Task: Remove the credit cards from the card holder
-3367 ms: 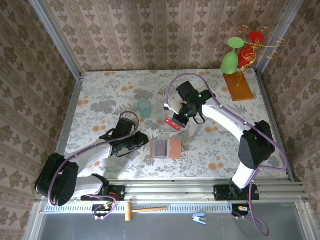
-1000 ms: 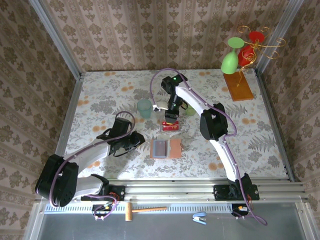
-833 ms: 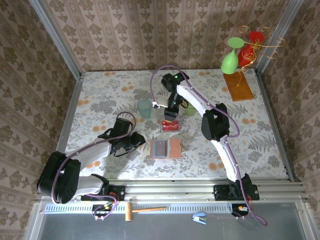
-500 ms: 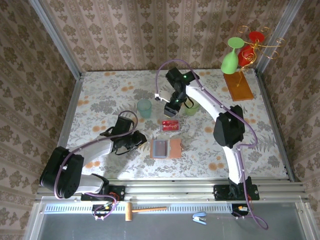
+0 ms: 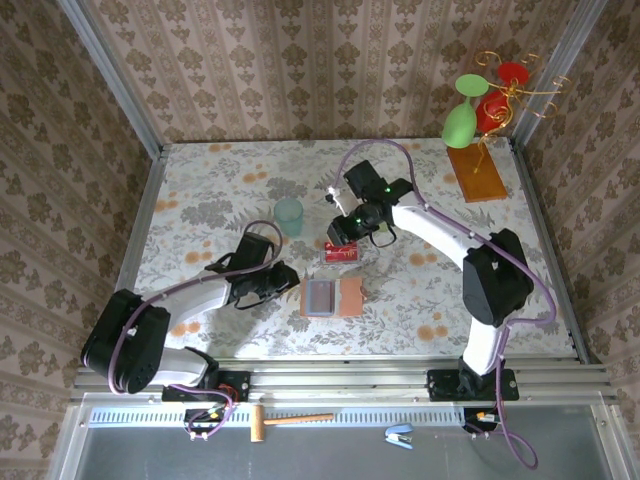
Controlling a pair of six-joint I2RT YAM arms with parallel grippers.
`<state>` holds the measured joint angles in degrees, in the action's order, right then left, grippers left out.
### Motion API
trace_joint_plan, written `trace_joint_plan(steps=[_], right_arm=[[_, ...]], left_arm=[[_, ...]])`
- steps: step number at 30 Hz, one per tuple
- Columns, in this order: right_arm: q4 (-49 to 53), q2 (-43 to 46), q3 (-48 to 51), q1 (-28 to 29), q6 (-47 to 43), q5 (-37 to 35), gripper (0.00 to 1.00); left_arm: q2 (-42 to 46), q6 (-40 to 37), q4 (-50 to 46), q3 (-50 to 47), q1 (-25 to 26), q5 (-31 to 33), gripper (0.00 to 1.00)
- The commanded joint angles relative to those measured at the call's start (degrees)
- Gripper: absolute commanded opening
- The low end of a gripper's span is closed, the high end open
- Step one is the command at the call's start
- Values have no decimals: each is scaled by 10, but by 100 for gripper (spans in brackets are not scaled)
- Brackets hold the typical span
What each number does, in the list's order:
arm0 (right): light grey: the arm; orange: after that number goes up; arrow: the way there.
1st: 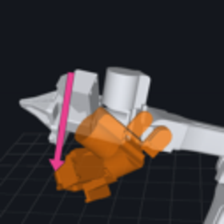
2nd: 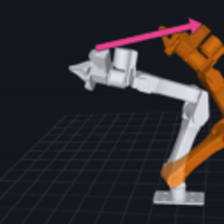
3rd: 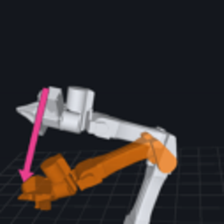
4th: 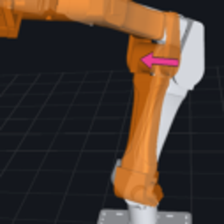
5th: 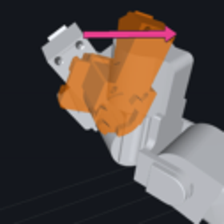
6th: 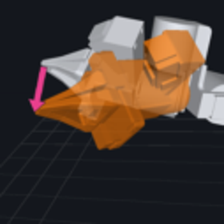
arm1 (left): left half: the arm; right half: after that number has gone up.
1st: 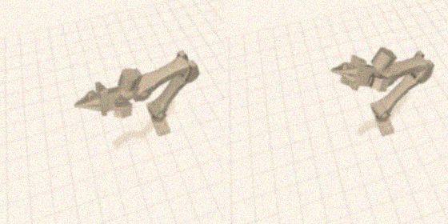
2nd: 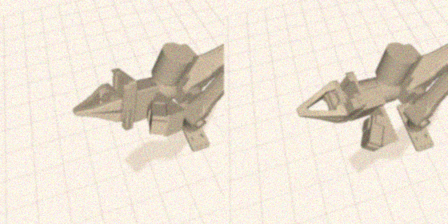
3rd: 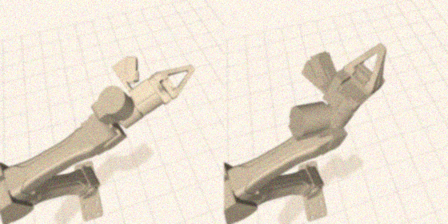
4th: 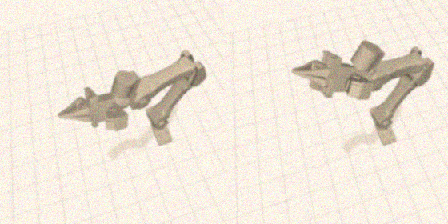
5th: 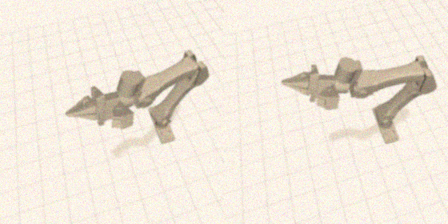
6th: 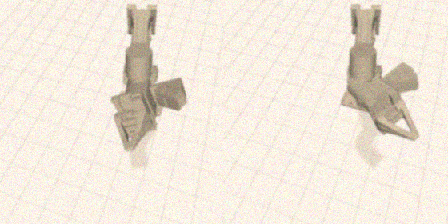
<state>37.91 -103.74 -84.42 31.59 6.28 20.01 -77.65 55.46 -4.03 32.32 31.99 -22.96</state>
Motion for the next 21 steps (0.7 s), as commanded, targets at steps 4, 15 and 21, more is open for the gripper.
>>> trace_joint_plan(steps=[4, 15, 21], right_arm=[[-92, 63, 82, 12, 236, 8, 26], [-117, 101, 164, 42, 329, 24, 24], [-122, 86, 167, 66, 340, 24, 25]], left_arm=[[-24, -5, 13, 15, 23, -8, 17], [-38, 8, 12, -6, 47, 2, 13], [-46, 17, 22, -17, 54, 5, 12]])
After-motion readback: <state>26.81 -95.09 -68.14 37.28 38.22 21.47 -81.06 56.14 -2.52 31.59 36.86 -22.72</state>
